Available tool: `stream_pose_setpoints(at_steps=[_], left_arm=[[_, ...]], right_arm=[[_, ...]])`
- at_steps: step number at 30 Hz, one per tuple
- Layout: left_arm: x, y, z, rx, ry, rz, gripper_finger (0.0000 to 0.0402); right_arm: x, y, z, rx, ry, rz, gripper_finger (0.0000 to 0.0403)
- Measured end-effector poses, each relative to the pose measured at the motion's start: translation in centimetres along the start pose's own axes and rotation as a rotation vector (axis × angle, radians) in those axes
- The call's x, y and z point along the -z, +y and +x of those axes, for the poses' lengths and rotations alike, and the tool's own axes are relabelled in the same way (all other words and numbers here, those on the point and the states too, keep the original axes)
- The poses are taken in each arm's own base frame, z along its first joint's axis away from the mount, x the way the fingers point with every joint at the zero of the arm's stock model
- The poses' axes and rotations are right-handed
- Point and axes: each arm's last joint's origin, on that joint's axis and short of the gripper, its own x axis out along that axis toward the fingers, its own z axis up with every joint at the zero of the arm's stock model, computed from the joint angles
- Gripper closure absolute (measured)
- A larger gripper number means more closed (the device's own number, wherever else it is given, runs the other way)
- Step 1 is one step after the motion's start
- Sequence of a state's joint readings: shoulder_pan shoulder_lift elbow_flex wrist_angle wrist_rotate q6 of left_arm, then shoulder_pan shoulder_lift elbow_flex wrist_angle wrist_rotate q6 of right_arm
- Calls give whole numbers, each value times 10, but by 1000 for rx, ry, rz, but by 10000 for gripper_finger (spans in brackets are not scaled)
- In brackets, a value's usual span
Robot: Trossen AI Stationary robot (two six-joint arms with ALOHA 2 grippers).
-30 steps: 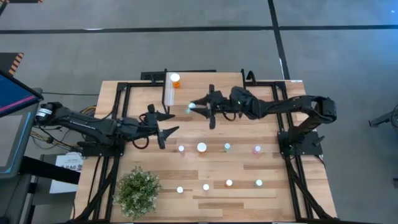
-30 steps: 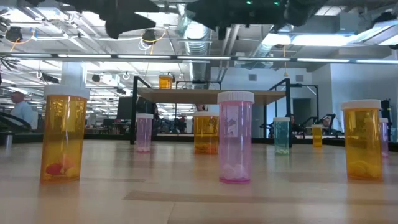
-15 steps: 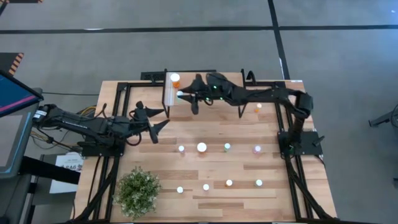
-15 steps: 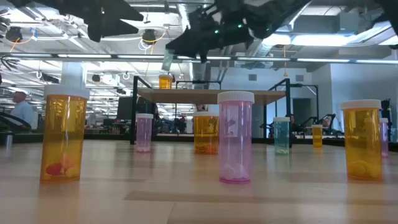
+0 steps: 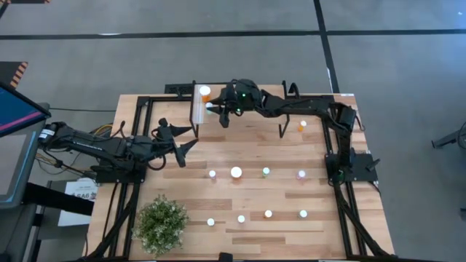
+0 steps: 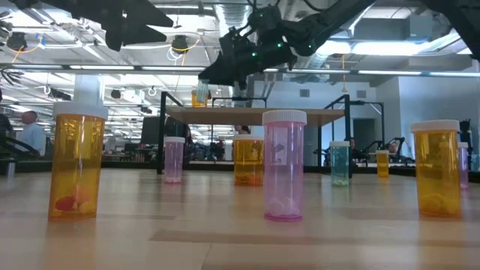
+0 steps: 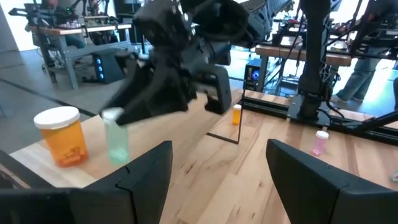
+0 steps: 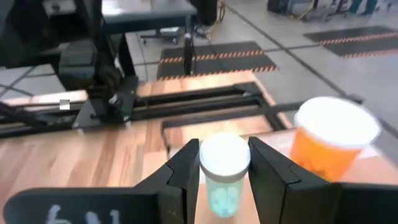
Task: Pick and place medicine bottles onto shelf by color
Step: Put the blue pill bottle on the shelf
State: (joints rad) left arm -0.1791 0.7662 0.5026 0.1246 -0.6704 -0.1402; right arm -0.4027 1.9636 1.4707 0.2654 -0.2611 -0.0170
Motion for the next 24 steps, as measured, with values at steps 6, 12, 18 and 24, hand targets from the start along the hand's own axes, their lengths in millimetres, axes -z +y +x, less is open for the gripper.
stream_pose_setpoints(at_steps=[6,12,18,24], left_arm=[[0,0,0,0,0,-1,155],[0,0,0,0,-1,-2,155],[0,0,0,0,-1,-2,155],[0,0,0,1,0,-2,155]], right_arm=[[6,-4,1,10,42,1,275],[7,-4,1,12,46,-4,269],[7,-3,1,11,52,-3,253],[7,-3,1,10,53,-3,239]])
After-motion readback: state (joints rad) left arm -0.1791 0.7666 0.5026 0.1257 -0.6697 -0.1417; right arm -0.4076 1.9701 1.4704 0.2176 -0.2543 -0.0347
